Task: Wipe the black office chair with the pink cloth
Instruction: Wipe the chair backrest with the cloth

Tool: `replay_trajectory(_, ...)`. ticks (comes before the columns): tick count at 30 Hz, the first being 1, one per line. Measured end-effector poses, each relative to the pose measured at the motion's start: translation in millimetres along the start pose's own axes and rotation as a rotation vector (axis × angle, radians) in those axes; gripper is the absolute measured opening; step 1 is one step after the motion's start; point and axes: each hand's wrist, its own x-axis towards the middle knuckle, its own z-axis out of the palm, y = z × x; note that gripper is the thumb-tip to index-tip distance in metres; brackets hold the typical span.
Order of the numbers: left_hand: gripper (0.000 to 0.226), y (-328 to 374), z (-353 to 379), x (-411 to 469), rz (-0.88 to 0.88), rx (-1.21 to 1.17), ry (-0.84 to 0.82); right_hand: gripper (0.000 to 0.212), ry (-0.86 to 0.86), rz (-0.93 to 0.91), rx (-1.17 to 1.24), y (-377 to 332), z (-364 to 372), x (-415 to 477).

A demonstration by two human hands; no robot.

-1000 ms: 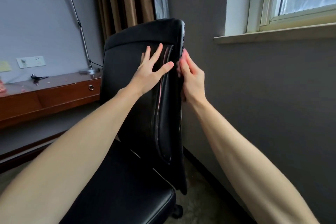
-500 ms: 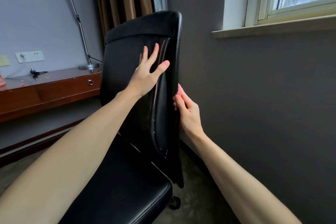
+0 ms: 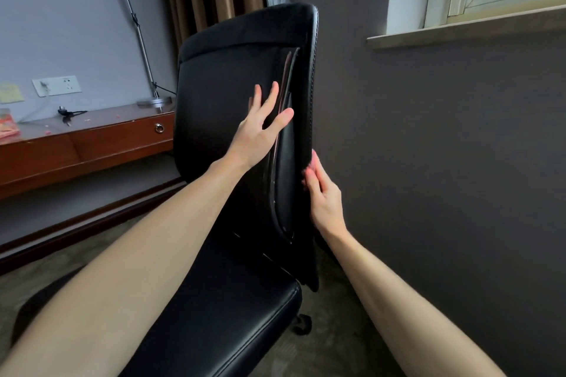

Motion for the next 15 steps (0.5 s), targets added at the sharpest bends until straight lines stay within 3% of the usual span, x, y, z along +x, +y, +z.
replay_trajectory(4, 0.065, -4, -1, 3, 0.009, 0.008, 0.004, 0.041, 0.035, 0.049, 0.011, 17, -1, -15)
replay_trajectory(11, 0.063, -8, -7, 8, 0.001, 0.042, -0.014, 0.042, 0.097, -0.093, 0.039, -39, 19, 56)
replay_trajectory(15, 0.063, -9, -3, 11, 0.005, 0.044, -0.02, 0.043, 0.092, -0.052, -0.001, -12, 16, 25)
